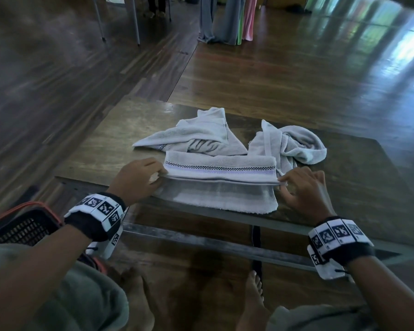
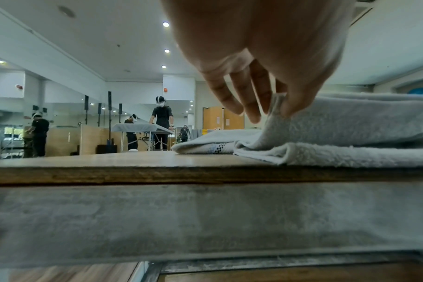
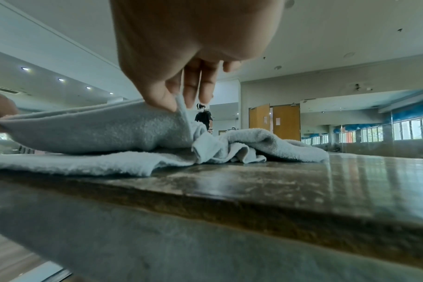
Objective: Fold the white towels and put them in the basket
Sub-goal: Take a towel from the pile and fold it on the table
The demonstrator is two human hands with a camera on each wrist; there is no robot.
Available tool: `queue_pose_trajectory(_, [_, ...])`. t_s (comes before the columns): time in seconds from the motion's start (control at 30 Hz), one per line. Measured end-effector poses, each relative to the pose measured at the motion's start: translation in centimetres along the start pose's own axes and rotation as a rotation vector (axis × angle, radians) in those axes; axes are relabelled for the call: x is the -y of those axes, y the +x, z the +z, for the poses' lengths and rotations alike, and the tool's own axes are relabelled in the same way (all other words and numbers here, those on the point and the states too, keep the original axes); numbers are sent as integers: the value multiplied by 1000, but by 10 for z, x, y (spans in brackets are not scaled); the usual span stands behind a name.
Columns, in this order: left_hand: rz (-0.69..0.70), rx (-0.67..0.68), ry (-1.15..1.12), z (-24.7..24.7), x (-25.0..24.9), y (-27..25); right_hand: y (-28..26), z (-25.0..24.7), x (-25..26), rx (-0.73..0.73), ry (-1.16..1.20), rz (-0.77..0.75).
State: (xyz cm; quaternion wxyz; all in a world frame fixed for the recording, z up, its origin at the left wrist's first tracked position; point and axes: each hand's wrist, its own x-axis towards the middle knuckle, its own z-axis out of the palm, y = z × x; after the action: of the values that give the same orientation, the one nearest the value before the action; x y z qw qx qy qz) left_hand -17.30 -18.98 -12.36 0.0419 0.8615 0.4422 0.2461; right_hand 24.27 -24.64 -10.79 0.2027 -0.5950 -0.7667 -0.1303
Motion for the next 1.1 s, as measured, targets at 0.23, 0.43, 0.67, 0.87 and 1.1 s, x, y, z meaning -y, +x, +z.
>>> queue_pose_trajectory(0.23, [89,152,14,0,-1,-24,-28,7,6,172,23,-166])
queue_pose_trajectory(0.43, [88,240,24,-6,1,-30,-31,7,3,291,7,-195])
queue_pose_trajectory(0.67, [98,260,147,-3,1,-28,-28,7,8,376,36,-247])
queue_pose_trajectory(0.87, [11,190,-94,-29,-1,-12,-25,-2,6,315,205,-163])
queue_pose_trajectory(1.1, [-255,70,-471,-86,-19,16,14,-74,10,207,787,239])
